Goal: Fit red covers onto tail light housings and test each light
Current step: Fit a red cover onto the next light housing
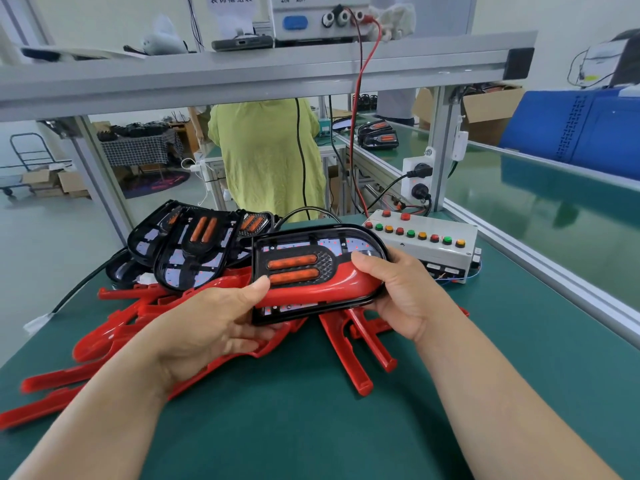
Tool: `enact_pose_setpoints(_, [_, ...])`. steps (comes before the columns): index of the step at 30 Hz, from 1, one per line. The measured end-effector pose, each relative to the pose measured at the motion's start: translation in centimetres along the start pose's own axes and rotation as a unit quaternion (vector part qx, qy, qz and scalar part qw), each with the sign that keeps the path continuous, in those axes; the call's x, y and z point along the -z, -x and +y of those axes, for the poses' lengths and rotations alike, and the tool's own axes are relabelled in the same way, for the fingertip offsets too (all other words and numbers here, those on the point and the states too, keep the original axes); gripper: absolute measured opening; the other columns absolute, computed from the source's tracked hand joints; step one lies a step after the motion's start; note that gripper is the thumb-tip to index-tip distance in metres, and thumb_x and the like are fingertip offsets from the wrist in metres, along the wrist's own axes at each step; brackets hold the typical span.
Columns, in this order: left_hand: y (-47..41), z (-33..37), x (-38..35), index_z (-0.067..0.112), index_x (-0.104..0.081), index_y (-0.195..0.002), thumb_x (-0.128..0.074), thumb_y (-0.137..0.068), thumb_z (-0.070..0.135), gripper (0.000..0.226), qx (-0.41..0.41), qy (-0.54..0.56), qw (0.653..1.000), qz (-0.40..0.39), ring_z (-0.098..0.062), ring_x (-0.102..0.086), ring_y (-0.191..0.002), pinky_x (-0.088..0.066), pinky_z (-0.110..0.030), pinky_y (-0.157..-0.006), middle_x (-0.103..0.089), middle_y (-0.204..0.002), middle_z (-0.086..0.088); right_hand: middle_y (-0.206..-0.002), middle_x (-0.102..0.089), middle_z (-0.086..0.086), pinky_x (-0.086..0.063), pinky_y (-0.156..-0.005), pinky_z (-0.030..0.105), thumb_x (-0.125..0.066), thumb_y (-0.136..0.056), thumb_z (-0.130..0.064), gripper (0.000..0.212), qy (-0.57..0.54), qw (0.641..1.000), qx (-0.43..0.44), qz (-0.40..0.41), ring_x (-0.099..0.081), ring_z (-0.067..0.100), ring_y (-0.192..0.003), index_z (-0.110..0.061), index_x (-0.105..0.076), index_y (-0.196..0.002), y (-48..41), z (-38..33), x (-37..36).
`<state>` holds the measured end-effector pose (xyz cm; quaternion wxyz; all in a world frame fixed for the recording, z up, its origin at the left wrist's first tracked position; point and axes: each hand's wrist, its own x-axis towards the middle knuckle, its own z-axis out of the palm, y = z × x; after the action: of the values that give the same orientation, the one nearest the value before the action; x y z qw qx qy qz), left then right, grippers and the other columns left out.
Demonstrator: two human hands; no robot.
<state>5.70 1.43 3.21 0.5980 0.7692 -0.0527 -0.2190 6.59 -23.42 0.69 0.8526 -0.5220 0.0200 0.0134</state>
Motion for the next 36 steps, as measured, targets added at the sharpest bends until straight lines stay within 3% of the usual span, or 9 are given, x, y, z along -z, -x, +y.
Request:
enact_pose_setpoints(4, [-0.7,-0.4,0.0,0.014,-0.073,-0.114,-0.063,-0.075,0.049,0.053,0.021,0.086,0.995,-0.035,-0.025,-0.072,-0.099,-0.059,-0.029,-0.074,-0.072,-0.113,-0.015,-0.111,-0.071,0.019,-0.059,-0.078,0.049,-0.071,-0.084,-0.006,0.036,-0.003,1.000,0.001,0.004,-0.068,0.029,-0.088,-0.005,-0.063,-0.120,0.0,-0.1,0.2])
enact_pose_setpoints(7, [-0.9,-0.6,-0.2,0.015,-0.070,-0.118,-0.065,-0.076,0.038,0.048,0.045,0.168,0.983,-0.056,-0.030,-0.068,-0.109,-0.060,-0.035,-0.075,-0.070,-0.120,-0.015,-0.119,-0.069,0.021,-0.057,-0.084,0.054,-0.072,-0.080,-0.007,0.045,0.005,1.000,0.000,0.002,-0.067,0.033,-0.095,-0.005,-0.060,-0.124,0.0,-0.1,0.2])
enact_pose_setpoints(9, [-1.1,-0.7,-0.5,0.013,-0.068,-0.121,-0.069,-0.074,0.031,0.050,0.062,0.207,0.974,-0.060,-0.032,-0.069,-0.108,-0.061,-0.037,-0.072,-0.069,-0.122,-0.015,-0.122,-0.068,0.021,-0.055,-0.086,0.056,-0.073,-0.078,-0.009,0.050,-0.001,1.000,-0.002,0.000,-0.066,0.033,-0.097,-0.007,-0.059,-0.126,0.1,-0.2,0.2])
enact_pose_setpoints(13, [-1.3,-1.0,-0.9,0.007,-0.067,-0.119,-0.069,-0.072,0.019,0.048,0.074,0.230,0.970,-0.039,-0.034,-0.071,-0.102,-0.062,-0.036,-0.068,-0.070,-0.119,-0.016,-0.125,-0.067,0.018,-0.058,-0.083,0.051,-0.063,-0.092,-0.011,0.037,-0.023,0.999,-0.016,-0.022,-0.065,0.030,-0.102,-0.010,-0.059,-0.129,0.1,-0.3,0.4])
enact_pose_setpoints(19, [-1.5,-1.2,-0.6,0.005,-0.076,-0.104,-0.070,-0.073,0.019,0.035,0.052,0.206,0.977,-0.032,-0.033,-0.071,-0.101,-0.061,-0.034,-0.069,-0.071,-0.115,-0.017,-0.131,-0.062,0.023,-0.055,-0.092,0.051,-0.073,-0.070,-0.003,0.070,0.013,0.996,-0.021,-0.084,-0.064,0.033,-0.106,-0.008,-0.051,-0.136,0.5,-0.7,0.7])
enact_pose_setpoints(23, [-1.4,-1.1,-0.6,0.004,-0.075,-0.107,-0.069,-0.073,0.021,0.038,0.043,0.194,0.979,-0.036,-0.031,-0.071,-0.102,-0.061,-0.032,-0.070,-0.071,-0.115,-0.017,-0.129,-0.062,0.025,-0.055,-0.089,0.047,-0.074,-0.065,0.003,0.076,0.037,0.996,-0.008,-0.076,-0.066,0.032,-0.100,-0.011,-0.051,-0.135,0.6,-0.5,0.6])
enact_pose_setpoints(26, [-1.3,-1.1,-0.8,0.001,-0.067,-0.116,-0.067,-0.075,0.021,0.046,0.032,0.188,0.981,-0.026,-0.031,-0.071,-0.101,-0.061,-0.032,-0.071,-0.071,-0.114,-0.019,-0.127,-0.064,0.024,-0.056,-0.087,0.045,-0.074,-0.064,0.003,0.077,0.033,0.996,-0.004,-0.077,-0.066,0.032,-0.099,-0.012,-0.050,-0.136,0.6,-0.6,0.6])
enact_pose_setpoints(31, [-1.0,-0.7,-1.3,-0.002,-0.067,-0.110,-0.065,-0.074,0.023,0.044,0.009,0.157,0.988,0.005,-0.030,-0.073,-0.095,-0.062,-0.032,-0.074,-0.073,-0.106,-0.021,-0.115,-0.066,0.019,-0.054,-0.090,0.050,-0.073,-0.066,0.002,0.070,0.024,0.997,0.005,-0.075,-0.064,0.033,-0.098,-0.008,-0.053,-0.132,0.6,-0.8,0.4])
enact_pose_setpoints(36, [-0.8,-0.5,-2.1,-0.004,-0.068,-0.102,-0.062,-0.088,0.021,0.029,-0.028,0.084,0.994,0.062,-0.021,-0.074,-0.071,-0.059,-0.025,-0.060,-0.075,-0.091,-0.019,-0.106,-0.068,0.018,-0.056,-0.082,0.047,-0.068,-0.076,0.011,0.055,0.019,0.999,0.019,-0.039,-0.065,0.032,-0.089,-0.006,-0.055,-0.127,0.6,-0.9,0.0])
